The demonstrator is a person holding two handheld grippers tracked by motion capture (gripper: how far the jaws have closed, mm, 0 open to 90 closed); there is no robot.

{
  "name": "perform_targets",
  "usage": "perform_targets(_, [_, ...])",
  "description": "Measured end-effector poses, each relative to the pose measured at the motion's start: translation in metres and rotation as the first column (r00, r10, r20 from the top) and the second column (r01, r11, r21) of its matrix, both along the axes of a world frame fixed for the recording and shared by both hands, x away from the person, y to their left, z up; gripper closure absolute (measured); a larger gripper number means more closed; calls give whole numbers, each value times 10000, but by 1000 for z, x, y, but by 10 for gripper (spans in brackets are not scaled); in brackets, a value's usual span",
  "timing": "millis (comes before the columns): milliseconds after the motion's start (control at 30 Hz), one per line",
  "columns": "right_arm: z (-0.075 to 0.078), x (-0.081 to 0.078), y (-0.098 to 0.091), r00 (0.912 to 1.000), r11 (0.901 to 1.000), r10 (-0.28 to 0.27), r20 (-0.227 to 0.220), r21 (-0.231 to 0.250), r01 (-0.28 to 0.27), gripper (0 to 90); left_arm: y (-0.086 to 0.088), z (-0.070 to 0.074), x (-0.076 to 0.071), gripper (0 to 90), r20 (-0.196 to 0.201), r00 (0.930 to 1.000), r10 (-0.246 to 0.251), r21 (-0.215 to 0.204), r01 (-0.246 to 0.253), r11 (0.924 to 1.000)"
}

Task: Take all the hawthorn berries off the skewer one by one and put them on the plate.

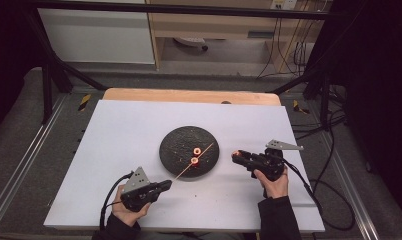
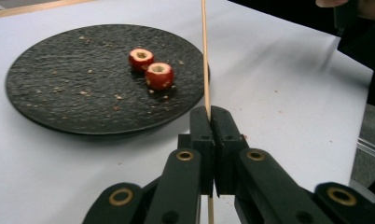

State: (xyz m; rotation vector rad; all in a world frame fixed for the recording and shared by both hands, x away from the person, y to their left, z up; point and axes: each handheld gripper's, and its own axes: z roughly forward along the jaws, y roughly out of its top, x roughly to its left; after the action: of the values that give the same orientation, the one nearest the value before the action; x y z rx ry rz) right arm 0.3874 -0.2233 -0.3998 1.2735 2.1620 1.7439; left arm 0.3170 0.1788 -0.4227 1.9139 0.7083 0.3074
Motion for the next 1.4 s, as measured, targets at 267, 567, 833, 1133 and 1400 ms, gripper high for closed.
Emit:
perform_targets(267, [6,14,36,9994,9987,338,99,-383,-334,593,11,2,5,883,40,9990,442,-123,-442,9989])
perform_targets(567, [2,41,81,9990,9955,421,-170,-843,-434,593,19,4,9,883,105,9972,745,-168,-743,9971])
perform_targets(833, [-16,70,107,9980,9899,-27,-639,-1417,-64,593,19,4,9,883,92,9971,758,-150,-756,9970])
perform_targets(1133, [-37,89,112,9949,9775,-694,-730,-2043,532,592,18,4,9,883,108,9973,731,-132,-730,9972])
perform_targets(1400, [-46,92,113,9944,9623,-874,-597,-2630,688,589,17,3,9,883,77,9976,692,-75,-692,9976])
